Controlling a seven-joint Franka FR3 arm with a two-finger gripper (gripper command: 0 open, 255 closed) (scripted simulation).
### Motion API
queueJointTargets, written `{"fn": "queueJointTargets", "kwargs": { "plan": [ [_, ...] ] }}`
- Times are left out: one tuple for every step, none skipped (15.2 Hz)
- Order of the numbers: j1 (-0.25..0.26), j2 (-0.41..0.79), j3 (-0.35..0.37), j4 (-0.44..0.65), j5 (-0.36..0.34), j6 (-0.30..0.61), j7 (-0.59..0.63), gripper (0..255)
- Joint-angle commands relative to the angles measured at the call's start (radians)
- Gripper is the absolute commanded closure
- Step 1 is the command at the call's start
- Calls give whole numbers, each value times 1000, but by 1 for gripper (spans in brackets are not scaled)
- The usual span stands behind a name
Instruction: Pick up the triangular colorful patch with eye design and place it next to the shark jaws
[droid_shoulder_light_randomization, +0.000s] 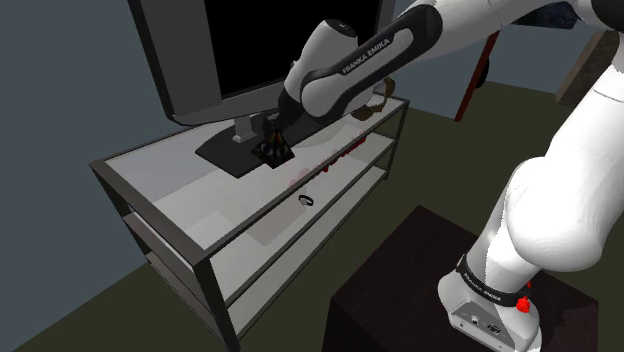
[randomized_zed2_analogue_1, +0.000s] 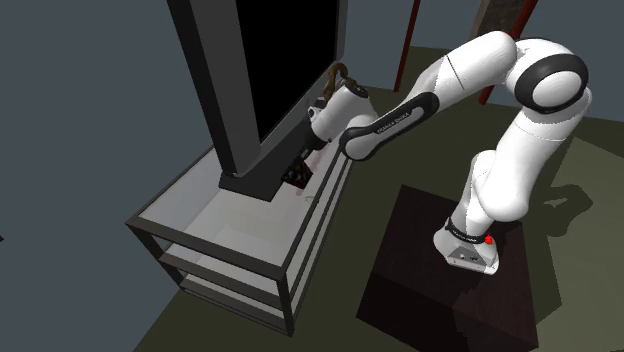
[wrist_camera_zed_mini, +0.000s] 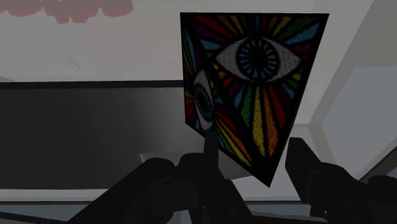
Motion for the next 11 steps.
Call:
{"fn": "queueJointTargets", "kwargs": {
  "plan": [
    [-1, -19, 0, 13, -7, -32, 6, 255],
    [-2, -27, 0, 19, -9, -46, 8, 255],
    [-2, -35, 0, 25, -11, -60, 10, 255],
    [-3, -42, 0, 31, -13, -73, 12, 255],
    [-3, -50, 0, 38, -15, -87, 14, 255],
    [-4, -57, 0, 44, -17, -101, 16, 255],
    [-4, -63, 0, 51, -19, -115, 17, 255],
    [-5, -70, 0, 59, -20, -128, 19, 255],
    [-5, -76, 1, 66, -22, -142, 20, 255],
    [-6, -82, 1, 74, -23, -156, 22, 255],
    [-6, -88, 1, 81, -24, -169, 23, 255]
  ]
}}
